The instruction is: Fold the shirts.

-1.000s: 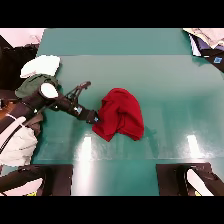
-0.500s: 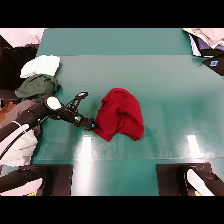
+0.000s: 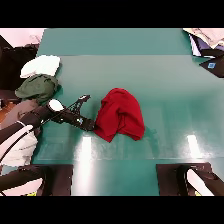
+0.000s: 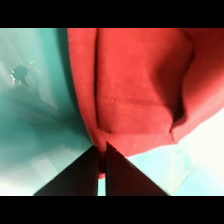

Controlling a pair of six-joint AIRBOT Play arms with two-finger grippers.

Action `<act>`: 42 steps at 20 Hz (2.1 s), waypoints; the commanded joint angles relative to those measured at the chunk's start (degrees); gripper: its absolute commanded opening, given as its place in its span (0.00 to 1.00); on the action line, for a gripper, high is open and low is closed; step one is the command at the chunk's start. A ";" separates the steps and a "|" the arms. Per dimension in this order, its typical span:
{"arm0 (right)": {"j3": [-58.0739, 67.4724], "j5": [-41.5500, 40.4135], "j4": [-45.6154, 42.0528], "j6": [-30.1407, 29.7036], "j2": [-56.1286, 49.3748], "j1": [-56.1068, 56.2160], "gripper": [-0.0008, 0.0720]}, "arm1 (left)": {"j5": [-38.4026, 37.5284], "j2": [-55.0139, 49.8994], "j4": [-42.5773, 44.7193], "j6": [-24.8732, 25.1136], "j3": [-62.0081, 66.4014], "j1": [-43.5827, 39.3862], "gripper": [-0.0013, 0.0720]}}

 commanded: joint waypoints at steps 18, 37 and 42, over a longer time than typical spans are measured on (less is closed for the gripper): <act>-8.50 -26.97 -9.55 4.15 -33.29 46.62 0.48 | -8.87 4.55 6.84 -1.64 6.36 0.09 0.05; -6.78 -17.31 -27.08 7.67 8.55 18.05 0.03 | -15.30 23.63 21.99 -9.05 40.28 11.93 0.05; 3.06 -20.17 -27.15 7.63 15.41 16.41 0.03 | -17.79 23.63 21.84 -12.13 59.93 11.93 0.05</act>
